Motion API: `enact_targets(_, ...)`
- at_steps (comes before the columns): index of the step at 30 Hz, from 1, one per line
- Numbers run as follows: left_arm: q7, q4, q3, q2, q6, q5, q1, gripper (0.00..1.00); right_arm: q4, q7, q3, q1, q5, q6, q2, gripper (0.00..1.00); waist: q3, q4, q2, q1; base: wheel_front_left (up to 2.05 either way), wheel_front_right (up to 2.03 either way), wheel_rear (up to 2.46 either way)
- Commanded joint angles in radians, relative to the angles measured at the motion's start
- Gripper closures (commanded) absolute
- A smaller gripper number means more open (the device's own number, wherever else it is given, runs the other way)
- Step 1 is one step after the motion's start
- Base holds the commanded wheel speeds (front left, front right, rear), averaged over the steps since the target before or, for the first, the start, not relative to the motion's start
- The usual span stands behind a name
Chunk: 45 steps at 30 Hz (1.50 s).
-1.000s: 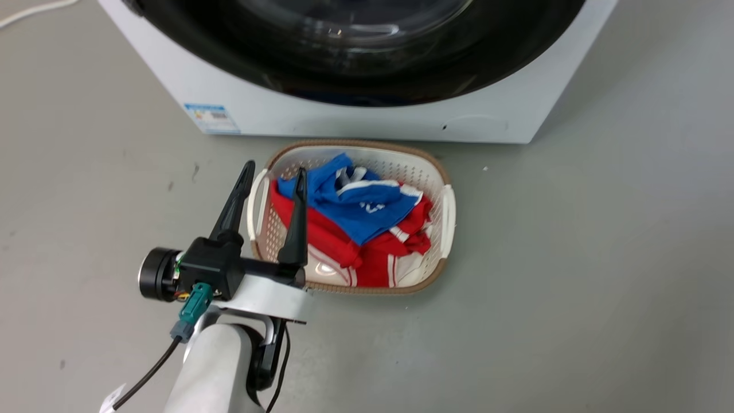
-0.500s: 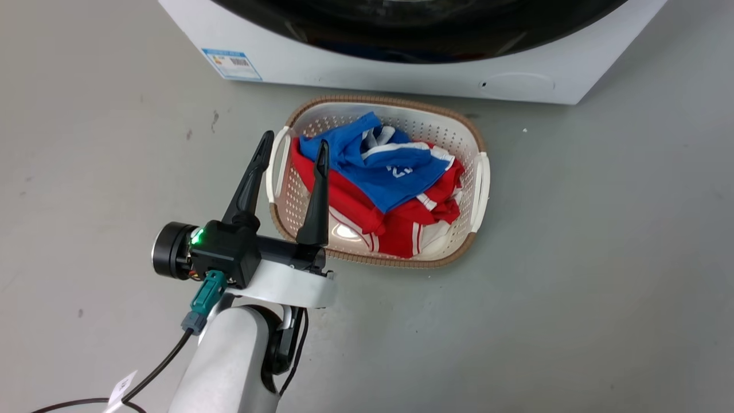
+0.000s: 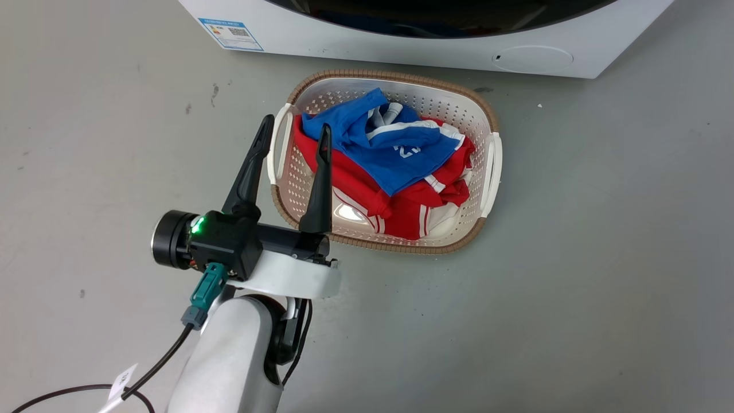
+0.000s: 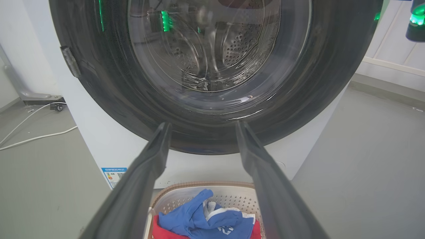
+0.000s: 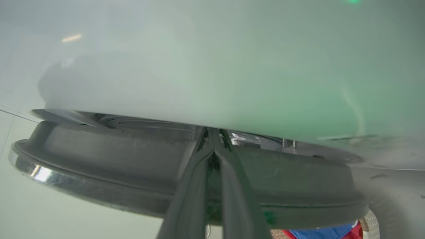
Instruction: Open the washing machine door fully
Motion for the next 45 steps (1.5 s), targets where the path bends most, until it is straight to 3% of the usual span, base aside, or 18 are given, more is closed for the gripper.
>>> enact_targets(1, -0.003, -0.002, 0.000, 0.000, 0.005, -0.001, -0.015, 0.00, -0.006, 0.014, 0.005, -0.011, -0.007, 0.003, 0.008, 1.00, 0.003, 0.000, 0.0000, -0.0001, 0.00, 0.00, 0.00)
enact_targets(19, -0.003, 0.015, 0.006, 0.000, 0.003, -0.004, -0.015, 0.00, -0.102, 0.150, 0.020, 0.098, -0.046, 0.003, 0.028, 1.00, -0.016, -0.026, 0.0000, -0.0001, 0.00, 0.00, 0.00)
enact_targets(33, -0.003, 0.060, 0.019, 0.000, -0.024, 0.003, 0.061, 0.00, -0.212, 0.251, 0.000, 0.325, -0.041, 0.003, 0.058, 1.00, -0.153, -0.020, 0.0000, -0.0001, 0.00, 0.00, 0.00)
enact_targets(45, -0.003, 0.112, 0.021, 0.000, -0.048, 0.001, 0.167, 0.00, -0.383, 0.327, -0.027, 0.612, -0.016, 0.003, 0.139, 1.00, -0.300, -0.013, 0.0000, -0.0001, 0.00, 0.00, 0.00)
